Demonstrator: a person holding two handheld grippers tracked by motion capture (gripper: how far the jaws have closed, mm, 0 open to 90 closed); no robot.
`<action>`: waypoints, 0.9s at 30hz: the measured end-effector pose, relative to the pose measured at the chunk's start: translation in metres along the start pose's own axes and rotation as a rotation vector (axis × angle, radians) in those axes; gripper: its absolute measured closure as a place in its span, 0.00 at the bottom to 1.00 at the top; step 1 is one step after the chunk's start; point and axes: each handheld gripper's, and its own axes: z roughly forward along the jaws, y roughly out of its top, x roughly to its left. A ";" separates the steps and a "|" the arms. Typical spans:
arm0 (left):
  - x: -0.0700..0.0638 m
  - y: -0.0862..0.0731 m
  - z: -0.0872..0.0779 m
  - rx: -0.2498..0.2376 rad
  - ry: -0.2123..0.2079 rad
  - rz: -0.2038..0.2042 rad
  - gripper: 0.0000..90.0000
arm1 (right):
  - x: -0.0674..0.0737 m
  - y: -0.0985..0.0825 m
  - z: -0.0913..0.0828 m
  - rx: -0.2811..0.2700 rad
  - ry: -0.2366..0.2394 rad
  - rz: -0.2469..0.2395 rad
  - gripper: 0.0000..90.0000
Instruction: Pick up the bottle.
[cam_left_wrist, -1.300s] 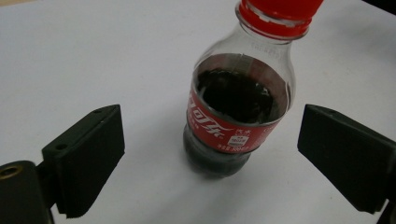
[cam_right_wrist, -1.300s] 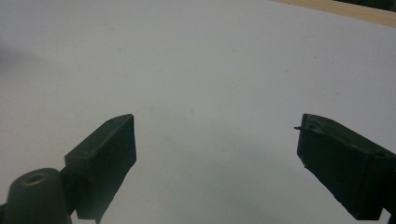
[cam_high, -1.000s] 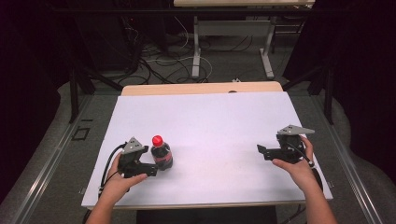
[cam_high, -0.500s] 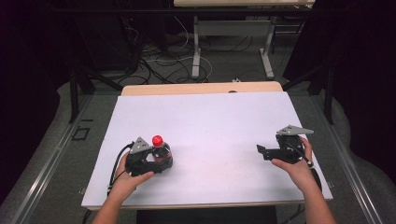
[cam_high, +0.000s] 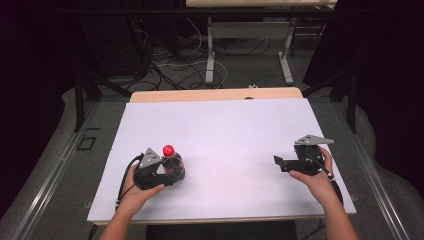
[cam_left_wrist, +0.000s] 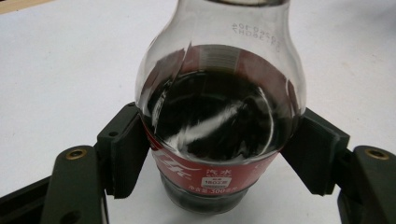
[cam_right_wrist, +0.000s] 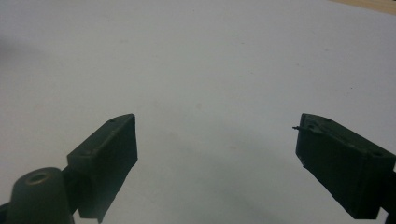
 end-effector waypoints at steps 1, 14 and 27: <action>0.000 0.000 0.000 0.000 0.000 0.000 0.32 | 0.000 0.000 0.000 0.003 -0.004 0.003 0.14; -0.005 0.007 0.000 0.019 0.016 0.002 0.33 | 0.001 0.000 0.002 0.007 -0.009 0.003 0.14; -0.016 0.029 -0.006 0.042 -0.015 0.027 0.33 | 0.009 0.001 0.005 0.011 0.011 -0.017 0.16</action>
